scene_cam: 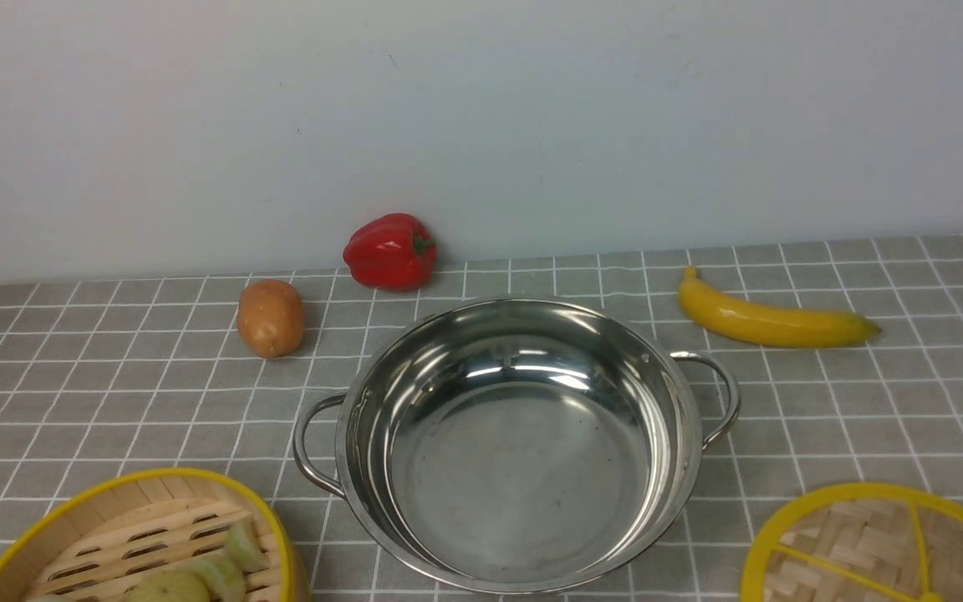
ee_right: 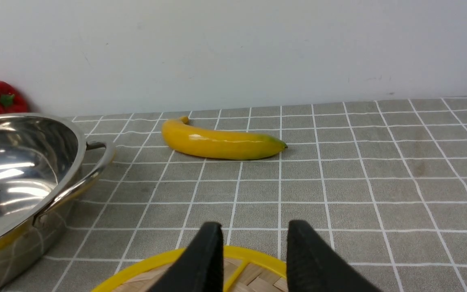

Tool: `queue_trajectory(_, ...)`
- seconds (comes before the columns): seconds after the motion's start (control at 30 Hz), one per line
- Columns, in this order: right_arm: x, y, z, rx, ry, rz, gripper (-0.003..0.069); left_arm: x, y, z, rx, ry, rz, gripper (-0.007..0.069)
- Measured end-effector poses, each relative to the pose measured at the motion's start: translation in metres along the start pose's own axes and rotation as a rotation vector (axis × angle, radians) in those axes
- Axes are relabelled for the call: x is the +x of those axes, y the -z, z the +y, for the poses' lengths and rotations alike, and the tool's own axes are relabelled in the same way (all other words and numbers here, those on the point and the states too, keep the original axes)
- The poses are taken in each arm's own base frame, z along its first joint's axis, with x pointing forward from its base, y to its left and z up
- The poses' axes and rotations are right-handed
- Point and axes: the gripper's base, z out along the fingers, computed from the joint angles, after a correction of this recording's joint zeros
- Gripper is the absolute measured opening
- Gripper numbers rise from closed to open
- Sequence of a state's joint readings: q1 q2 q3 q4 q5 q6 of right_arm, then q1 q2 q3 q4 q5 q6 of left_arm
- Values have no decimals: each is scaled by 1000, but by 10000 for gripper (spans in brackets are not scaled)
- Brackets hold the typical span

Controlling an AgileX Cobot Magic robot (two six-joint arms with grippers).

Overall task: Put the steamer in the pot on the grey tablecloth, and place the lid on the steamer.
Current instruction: 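Grasp the rim of the steamer basket holding the buns with the left gripper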

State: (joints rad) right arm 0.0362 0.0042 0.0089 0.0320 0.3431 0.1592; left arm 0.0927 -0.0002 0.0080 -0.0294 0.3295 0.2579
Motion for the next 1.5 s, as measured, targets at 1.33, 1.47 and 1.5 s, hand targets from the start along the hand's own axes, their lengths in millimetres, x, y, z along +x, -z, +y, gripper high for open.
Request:
queue_trajectory(1.33, 0, 0, 0, 0, 1, 0, 243, -113, 52, 30, -25, 570, -336, 243)
queue_trajectory(1.47, 0, 0, 0, 0, 1, 0, 243, -140, 65, 40, -83, 428, -32, 243)
queue_trajectory(1.5, 0, 0, 0, 0, 1, 0, 243, -148, 65, 42, -84, 382, 57, 243)
